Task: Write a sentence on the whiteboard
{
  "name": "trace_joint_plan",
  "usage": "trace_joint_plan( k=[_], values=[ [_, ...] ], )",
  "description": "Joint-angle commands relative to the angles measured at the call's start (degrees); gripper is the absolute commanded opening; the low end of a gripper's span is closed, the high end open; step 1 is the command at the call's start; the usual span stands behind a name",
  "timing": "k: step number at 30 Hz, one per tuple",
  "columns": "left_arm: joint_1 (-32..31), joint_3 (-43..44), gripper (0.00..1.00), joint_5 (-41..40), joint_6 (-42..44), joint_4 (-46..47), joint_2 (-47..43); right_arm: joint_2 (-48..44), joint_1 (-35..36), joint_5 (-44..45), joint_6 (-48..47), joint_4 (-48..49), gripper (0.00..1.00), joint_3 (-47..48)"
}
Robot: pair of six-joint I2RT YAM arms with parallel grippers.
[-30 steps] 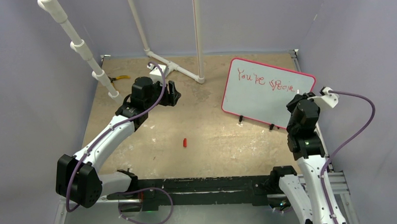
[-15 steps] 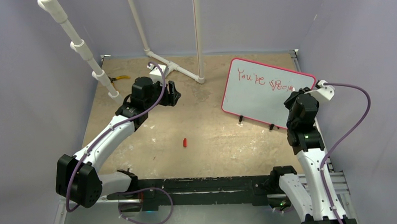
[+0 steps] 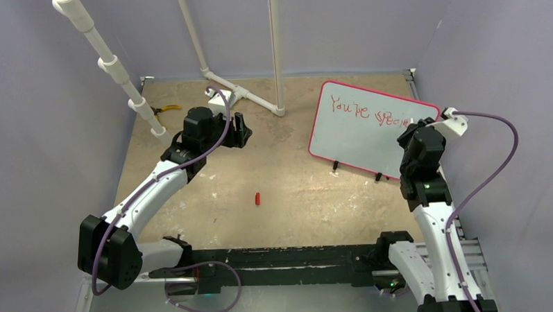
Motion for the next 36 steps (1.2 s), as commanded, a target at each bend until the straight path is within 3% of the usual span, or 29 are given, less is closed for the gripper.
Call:
trace_joint_plan(
  k=[1, 15, 36],
  values=[
    [0.3, -0.6, 0.57, 0.4, -0.9, 2.4, -1.6, 1.0, -1.8, 1.8, -1.4, 3.6, 0.0, 3.0],
    [0.3, -0.6, 0.57, 0.6, -1.0, 2.4, -2.1, 2.8, -3.1, 0.7, -2.0, 5.4, 0.0, 2.4],
    [0.3, -0.8, 0.57, 1.2, -1.4, 2.8, -2.1, 1.7, -3.1, -3.2, 4.2, -0.9, 0.0, -1.7]
  ],
)
